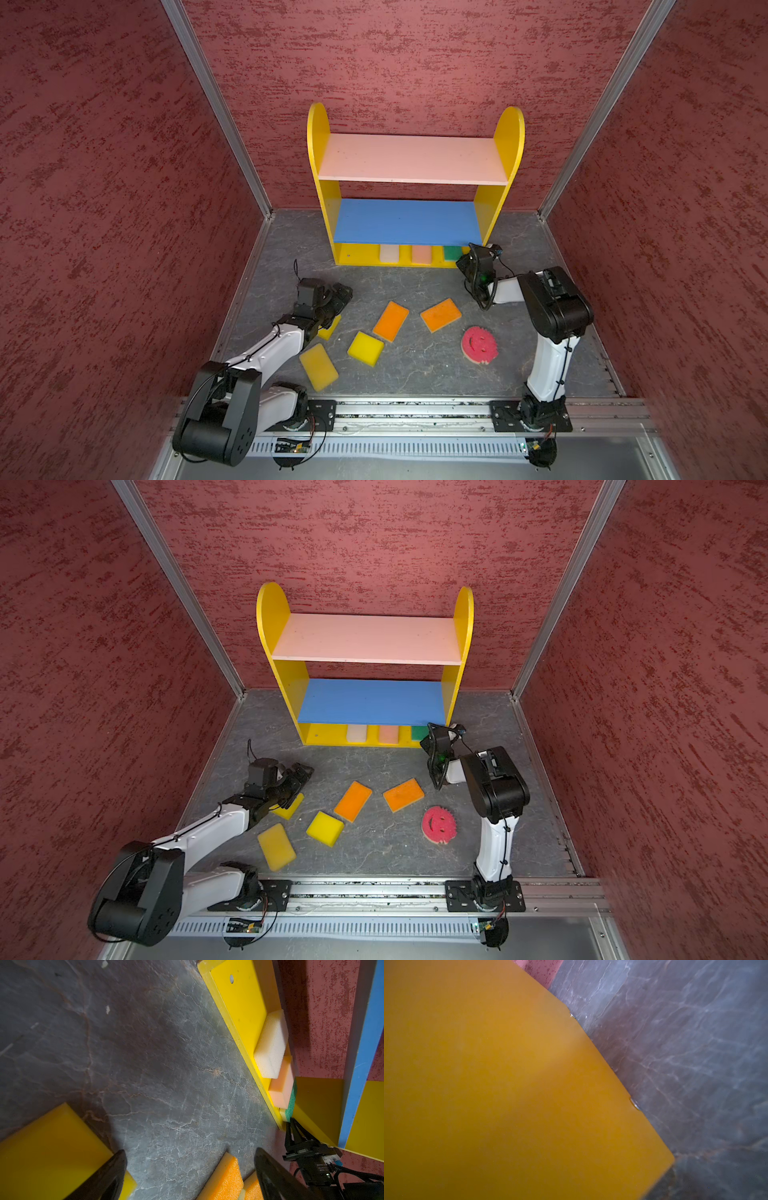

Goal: Place and organize the cleaning sponges onto the shelf

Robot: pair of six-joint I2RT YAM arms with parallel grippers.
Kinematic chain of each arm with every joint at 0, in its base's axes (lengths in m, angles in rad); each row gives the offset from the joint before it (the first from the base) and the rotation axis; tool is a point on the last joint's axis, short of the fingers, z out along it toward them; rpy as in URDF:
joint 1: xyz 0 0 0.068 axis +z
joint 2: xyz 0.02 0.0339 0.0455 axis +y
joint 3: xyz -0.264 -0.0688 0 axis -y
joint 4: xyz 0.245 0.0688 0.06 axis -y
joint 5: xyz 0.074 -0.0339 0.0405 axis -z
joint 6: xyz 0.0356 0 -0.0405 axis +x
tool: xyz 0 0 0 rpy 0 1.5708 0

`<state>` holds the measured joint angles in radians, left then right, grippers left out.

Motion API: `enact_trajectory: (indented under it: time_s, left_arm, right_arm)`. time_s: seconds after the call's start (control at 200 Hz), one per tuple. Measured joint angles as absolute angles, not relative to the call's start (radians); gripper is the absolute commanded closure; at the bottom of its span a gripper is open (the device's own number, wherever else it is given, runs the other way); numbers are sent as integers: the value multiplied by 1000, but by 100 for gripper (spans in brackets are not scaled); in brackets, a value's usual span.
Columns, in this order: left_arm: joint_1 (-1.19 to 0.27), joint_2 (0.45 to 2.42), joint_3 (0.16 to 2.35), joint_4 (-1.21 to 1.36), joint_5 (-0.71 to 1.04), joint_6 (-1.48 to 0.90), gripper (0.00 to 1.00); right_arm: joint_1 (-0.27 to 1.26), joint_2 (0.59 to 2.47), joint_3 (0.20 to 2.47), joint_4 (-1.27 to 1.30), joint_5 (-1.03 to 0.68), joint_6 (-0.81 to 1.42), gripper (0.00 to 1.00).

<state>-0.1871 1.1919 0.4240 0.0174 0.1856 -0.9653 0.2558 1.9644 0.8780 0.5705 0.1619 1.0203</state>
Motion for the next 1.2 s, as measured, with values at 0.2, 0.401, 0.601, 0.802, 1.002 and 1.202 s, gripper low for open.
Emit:
enact_trajectory:
  time_s: [0.2, 0.401, 0.601, 0.802, 1.002, 1.202]
  left_arm:
    - [-184, 1192, 424, 17, 187, -966, 5]
    - [-184, 1192, 424, 17, 192, -970, 5]
    - [-181, 1189, 424, 16, 194, -972, 5]
    - [-178, 1173, 424, 15, 194, -972, 5]
    - [-177, 1172, 424, 10, 198, -972, 5]
    - [-176, 1159, 424, -1, 199, -972, 5]
  right_arm:
    - [258, 1969, 884, 570, 162, 1018, 93]
    - [258, 1969, 884, 569, 162, 1015, 96]
    - [258, 1957, 883, 548, 161, 1000, 98]
    - [258, 1935, 875, 530, 159, 985, 99]
    - [258, 1919, 866, 525, 153, 970, 100]
    - [258, 1906, 853, 526, 144, 964, 100]
